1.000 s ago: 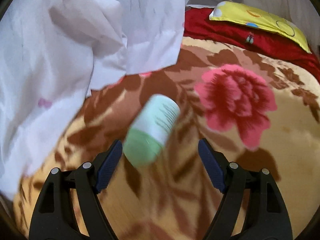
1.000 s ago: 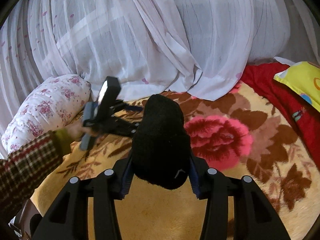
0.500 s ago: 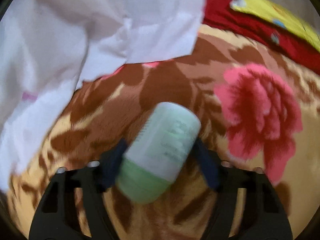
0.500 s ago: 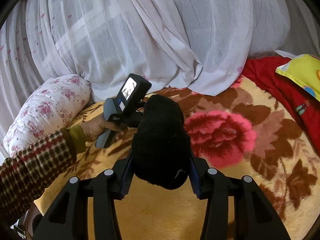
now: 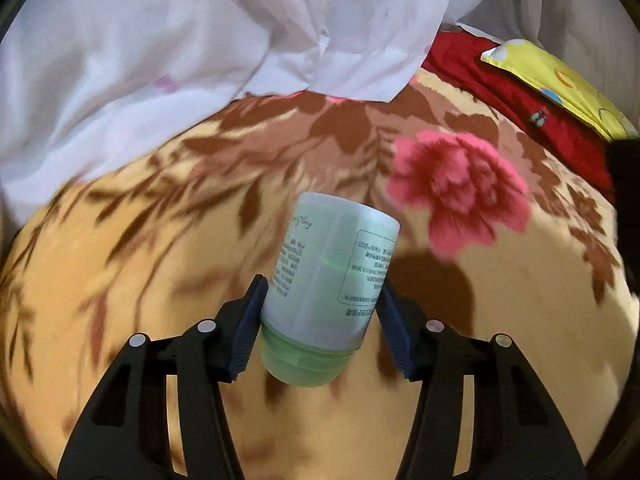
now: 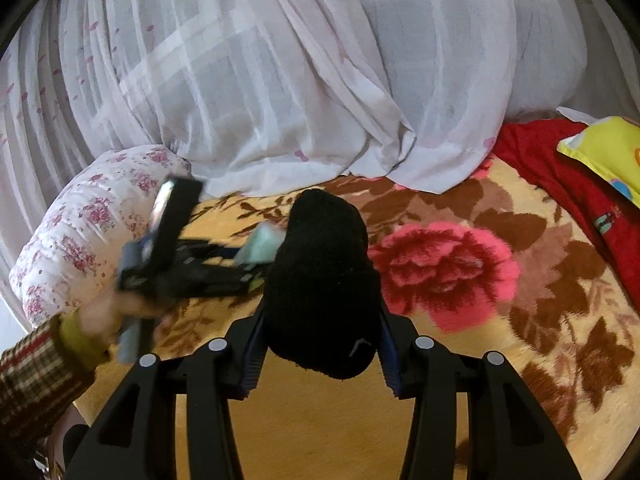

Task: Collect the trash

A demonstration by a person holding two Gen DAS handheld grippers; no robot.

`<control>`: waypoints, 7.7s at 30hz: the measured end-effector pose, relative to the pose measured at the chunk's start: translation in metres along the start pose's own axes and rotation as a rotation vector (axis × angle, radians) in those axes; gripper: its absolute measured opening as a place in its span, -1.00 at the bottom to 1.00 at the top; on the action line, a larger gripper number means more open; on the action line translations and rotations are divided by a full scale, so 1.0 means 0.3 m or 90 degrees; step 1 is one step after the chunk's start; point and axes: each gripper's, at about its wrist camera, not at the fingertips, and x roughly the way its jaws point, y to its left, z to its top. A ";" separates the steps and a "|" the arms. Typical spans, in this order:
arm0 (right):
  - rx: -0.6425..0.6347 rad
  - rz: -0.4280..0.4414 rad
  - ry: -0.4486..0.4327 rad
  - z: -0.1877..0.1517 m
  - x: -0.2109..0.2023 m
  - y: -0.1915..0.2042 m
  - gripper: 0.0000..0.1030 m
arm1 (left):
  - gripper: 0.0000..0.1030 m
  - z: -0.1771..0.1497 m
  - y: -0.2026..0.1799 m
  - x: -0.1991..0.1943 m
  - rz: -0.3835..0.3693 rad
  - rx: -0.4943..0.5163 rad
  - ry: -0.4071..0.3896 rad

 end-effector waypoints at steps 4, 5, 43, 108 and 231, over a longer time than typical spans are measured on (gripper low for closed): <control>-0.005 0.022 -0.006 -0.017 -0.043 0.076 -0.09 | 0.04 -0.123 -0.009 -0.163 0.014 -0.034 -0.016; -0.003 0.031 -0.008 -0.031 -0.061 0.101 -0.09 | 0.04 -0.157 -0.013 -0.211 0.016 -0.046 -0.023; -0.076 0.126 0.354 -0.810 -0.214 0.517 -0.04 | 0.04 -1.106 -0.364 -0.626 -0.058 -0.113 0.112; -0.060 -0.249 -0.268 0.067 0.104 0.004 0.90 | 0.81 -0.323 0.222 -0.456 0.346 -0.242 -0.308; -0.096 -0.295 -0.223 0.013 0.160 0.060 0.90 | 0.81 -0.426 0.370 -0.426 0.353 -0.325 -0.282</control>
